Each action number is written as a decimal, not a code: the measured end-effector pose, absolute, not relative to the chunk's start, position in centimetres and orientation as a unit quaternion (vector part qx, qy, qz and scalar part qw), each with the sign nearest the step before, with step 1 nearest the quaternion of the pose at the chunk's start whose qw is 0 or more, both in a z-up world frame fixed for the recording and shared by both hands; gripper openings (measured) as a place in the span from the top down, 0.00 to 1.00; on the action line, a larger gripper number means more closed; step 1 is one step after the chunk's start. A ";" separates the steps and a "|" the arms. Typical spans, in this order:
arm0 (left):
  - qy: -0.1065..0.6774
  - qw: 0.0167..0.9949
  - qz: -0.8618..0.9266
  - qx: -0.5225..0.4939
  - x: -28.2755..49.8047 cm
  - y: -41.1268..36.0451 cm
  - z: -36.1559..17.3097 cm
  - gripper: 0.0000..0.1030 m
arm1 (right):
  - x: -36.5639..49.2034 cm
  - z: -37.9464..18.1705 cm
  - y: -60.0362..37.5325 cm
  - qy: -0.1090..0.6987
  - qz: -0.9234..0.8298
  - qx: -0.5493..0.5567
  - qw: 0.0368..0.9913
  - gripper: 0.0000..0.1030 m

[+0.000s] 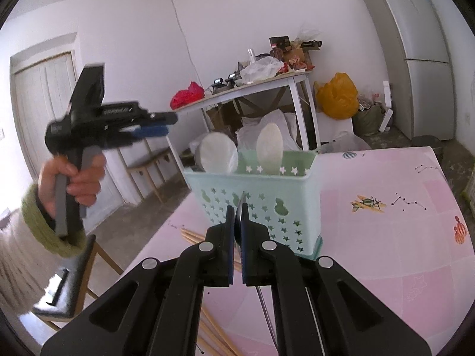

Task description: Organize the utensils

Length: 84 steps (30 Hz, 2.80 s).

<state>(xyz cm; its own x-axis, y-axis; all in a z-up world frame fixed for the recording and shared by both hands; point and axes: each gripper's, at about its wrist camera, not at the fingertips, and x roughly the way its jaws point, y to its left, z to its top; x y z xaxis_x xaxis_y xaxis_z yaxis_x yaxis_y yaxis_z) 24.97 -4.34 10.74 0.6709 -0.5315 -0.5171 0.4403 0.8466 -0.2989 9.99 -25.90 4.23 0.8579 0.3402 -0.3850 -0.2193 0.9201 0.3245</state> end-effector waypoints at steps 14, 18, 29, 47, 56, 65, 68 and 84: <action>0.299 0.903 -0.254 -0.173 22.1 0.5 5.6 0.43 | 10.8 14.1 -31.6 0.113 0.233 0.220 0.941 0.97; 0.312 0.900 -0.249 -0.177 21.0 1.2 3.9 0.43 | 12.5 16.4 -31.1 0.086 0.242 0.209 0.944 0.96; 0.335 0.894 -0.240 -0.177 17.5 3.0 0.5 0.43 | 19.9 14.2 -29.1 0.089 0.213 0.187 0.955 0.97; 0.342 0.891 -0.238 -0.182 16.4 3.9 -0.8 0.41 | 18.0 7.2 -31.5 0.168 0.163 0.216 0.948 0.70; 0.344 0.907 -0.207 -0.129 16.5 3.4 -0.3 0.42 | 11.7 8.1 -30.2 0.173 0.158 0.210 0.949 0.61; 0.390 0.898 -0.202 -0.033 23.2 -0.7 -2.0 0.78 | 9.4 1.6 -21.9 0.330 0.227 0.198 0.895 0.60; 0.414 0.888 -0.203 -0.006 26.0 -2.5 -3.4 0.88 | 8.7 -0.9 -19.1 0.379 0.252 0.199 0.868 0.60; 0.488 0.833 -0.254 0.059 25.6 -5.3 -7.0 1.00 | 7.6 -6.5 -19.6 0.507 0.190 0.245 0.804 0.60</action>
